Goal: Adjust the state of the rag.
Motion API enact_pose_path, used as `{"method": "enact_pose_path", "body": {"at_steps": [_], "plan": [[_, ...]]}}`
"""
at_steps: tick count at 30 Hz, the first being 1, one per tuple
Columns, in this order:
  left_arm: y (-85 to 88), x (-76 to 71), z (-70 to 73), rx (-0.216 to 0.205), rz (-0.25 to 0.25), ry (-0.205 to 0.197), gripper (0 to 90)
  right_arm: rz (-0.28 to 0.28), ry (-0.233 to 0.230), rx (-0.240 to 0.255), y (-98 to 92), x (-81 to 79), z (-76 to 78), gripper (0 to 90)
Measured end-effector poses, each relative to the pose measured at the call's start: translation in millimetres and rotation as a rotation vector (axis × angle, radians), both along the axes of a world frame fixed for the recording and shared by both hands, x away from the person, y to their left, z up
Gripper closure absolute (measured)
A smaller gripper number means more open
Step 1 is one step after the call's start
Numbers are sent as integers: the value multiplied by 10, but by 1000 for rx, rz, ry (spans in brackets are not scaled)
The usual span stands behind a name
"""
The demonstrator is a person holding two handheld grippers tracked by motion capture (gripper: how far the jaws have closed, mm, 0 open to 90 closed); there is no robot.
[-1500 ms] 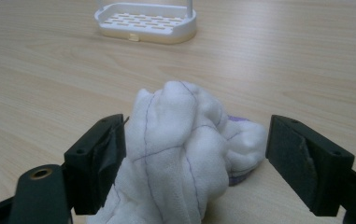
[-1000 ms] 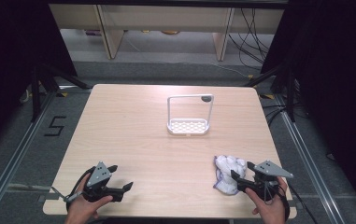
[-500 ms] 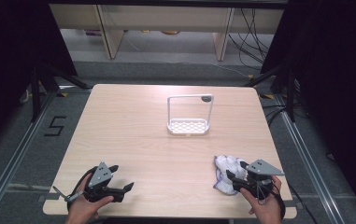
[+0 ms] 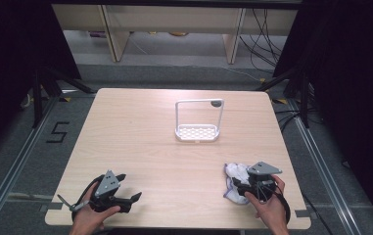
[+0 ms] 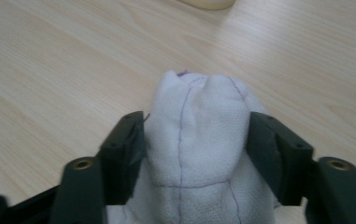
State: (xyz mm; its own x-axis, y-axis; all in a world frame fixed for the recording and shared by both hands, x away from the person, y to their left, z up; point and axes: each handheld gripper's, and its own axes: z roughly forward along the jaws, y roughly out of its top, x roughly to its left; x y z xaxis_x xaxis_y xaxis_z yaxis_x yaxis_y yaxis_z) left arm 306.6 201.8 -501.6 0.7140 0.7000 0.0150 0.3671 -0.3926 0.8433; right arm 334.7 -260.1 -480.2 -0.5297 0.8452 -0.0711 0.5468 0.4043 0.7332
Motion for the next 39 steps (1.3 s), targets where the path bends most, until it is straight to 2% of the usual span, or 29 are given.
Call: {"method": "enact_pose_path", "body": {"at_steps": [1, 2, 4, 5, 6, 7, 8, 10, 11, 13, 14, 15, 17, 18, 19, 20, 21, 22, 24, 26, 28, 29, 31, 32, 34, 35, 36, 37, 39], "plan": [[-12, -7, -4, -9, 2, 6, 149, 0, 2, 25, -20, 19, 34, 576], [-13, -6, -5, -6, 3, 7, 149, 17, -16, 39, -24, 26, 54, 652], [-12, -6, -4, 0, 4, 7, 149, 23, -30, 48, -15, 18, 84, 680], [-5, 0, -5, -1, -1, 3, 149, 46, -40, 47, 30, -5, 155, 724], [-5, 0, -5, -1, -1, 3, 149, 46, -40, 47, 30, -5, 155, 724], [-2, -4, 2, -8, 4, 6, 150, 77, -89, 58, 123, -35, 273, 743], [2, -2, 3, -5, 4, 4, 149, 104, -104, 57, 174, -41, 332, 748], [8, -5, 4, -12, 13, 7, 149, 137, -113, 77, 293, -52, 434, 754], [12, -1, 5, -23, 8, 7, 149, 172, -106, 96, 386, -45, 506, 754], [34, 4, 16, -15, 6, -1, 150, 218, -117, 143, 556, -20, 608, 755], [40, -3, 22, -13, 16, 0, 150, 263, -130, 156, 642, 7, 657, 755], [35, -3, 17, -34, 20, 1, 149, 284, -127, 175, 739, 15, 706, 755], [59, 0, 30, -28, 27, 2, 149, 347, -127, 209, 927, 49, 775, 754], [59, 2, 24, -43, 24, 2, 149, 367, -128, 243, 1022, 66, 779, 754], [65, 2, 27, -38, 23, 2, 149, 403, -119, 255, 1101, 96, 772, 754], [65, 2, 27, -38, 23, 2, 149, 403, -119, 255, 1101, 96, 772, 754], [66, 2, 28, -37, 23, 1, 149, 425, -88, 247, 1233, 143, 693, 749], [62, -1, 31, -36, 21, 0, 149, 433, -70, 243, 1263, 189, 621, 745], [46, -9, 26, -37, 18, 1, 149, 408, -10, 228, 1263, 251, 461, 711], [38, -12, 23, -38, 19, 0, 149, 367, 53, 141, 1205, 327, 252, 631], [11, -13, 12, -29, 13, 5, 150, 338, 67, 84, 1149, 328, 113, 593], [-2, -10, 2, -32, 7, 6, 149, 332, 76, 75, 1134, 316, 100, 562], [-8, -12, -1, -22, 3, 8, 149, 311, 35, 63, 1116, 283, 156, 520], [-8, -12, -1, -22, 3, 8, 149, 311, 35, 63, 1116, 283, 156, 520], [-17, -15, -2, -23, -1, 6, 150, 327, -13, 51, 1127, 175, 282, 510], [-1, -16, 10, 1, 5, 8, 150, 330, -8, 62, 1133, 134, 312, 510], [-7, -13, -1, -21, 5, 7, 150, 353, -10, 71, 1151, 69, 354, 510], [-5, -14, 2, -18, 8, 9, 149, 358, 5, 77, 1176, -1, 385, 510], [-4, -15, 0, -17, 8, 8, 150, 410, 43, 82, 1241, -103, 402, 529]]}}
